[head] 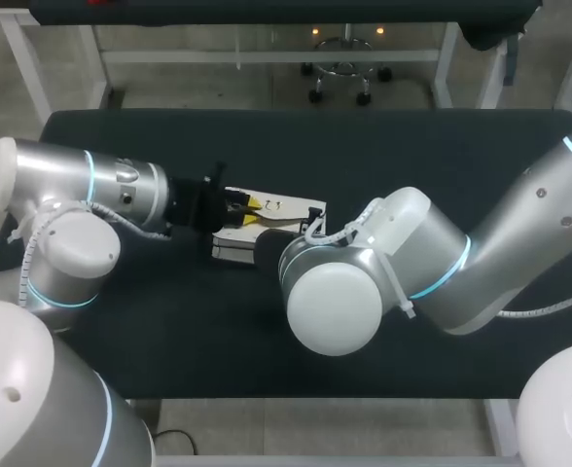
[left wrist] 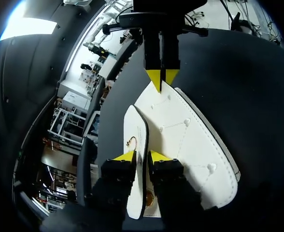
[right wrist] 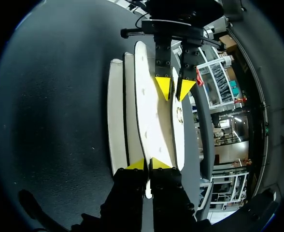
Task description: Pick up the bag, open it, inspect its contents, close it, and place it on the opposite side
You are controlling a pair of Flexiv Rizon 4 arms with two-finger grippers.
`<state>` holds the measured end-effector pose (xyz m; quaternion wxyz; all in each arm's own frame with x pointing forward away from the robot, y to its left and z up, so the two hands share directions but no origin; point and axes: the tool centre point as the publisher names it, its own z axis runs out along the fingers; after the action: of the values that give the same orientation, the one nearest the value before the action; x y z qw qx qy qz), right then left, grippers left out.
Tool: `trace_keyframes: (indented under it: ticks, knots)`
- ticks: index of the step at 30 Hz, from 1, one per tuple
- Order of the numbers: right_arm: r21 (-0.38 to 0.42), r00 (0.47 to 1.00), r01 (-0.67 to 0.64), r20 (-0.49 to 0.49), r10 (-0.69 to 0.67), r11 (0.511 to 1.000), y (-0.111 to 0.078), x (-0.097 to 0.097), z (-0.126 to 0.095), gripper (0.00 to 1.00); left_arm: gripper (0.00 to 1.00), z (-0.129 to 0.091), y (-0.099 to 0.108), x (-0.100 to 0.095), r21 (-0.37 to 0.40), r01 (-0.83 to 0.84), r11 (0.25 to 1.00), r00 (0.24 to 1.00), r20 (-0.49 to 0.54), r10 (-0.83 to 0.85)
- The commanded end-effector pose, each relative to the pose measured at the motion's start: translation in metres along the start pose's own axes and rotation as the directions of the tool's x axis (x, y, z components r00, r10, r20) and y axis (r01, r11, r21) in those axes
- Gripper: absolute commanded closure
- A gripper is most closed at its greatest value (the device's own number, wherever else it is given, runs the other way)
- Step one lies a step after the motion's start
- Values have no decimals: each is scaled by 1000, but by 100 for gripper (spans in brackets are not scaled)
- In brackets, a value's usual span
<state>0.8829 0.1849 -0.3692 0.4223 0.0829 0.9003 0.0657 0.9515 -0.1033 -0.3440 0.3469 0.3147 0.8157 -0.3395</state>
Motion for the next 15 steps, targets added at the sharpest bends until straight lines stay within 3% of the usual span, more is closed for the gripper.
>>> trace_keyframes:
  ticks: [1, 9, 13, 14, 15]
  knots:
    - [-53, 1000, 0, 12, 1, 999, -3, 2, 1, 100, 0, 0, -3, -2, 7, -7, 1000, 1000, 18, 6]
    - [-49, 1000, -4, 17, 4, 999, -3, 2, 0, 99, 0, -8, -10, -16, 11, -17, 1000, 999, 40, 17]
    - [-47, 1000, -5, 21, 6, 999, -3, 0, -2, 53, 0, -13, -14, -20, 20, -15, 1000, 999, 49, 14]
    - [-46, 1000, -6, 23, 7, 999, -3, -1, -3, 18, 0, -13, -14, -22, 20, -13, 1000, 998, 55, 12]
    - [-45, 1000, -7, 25, 8, 999, -3, -2, -4, 0, 0, -14, -14, -22, 27, -9, 1000, 998, 56, 8]
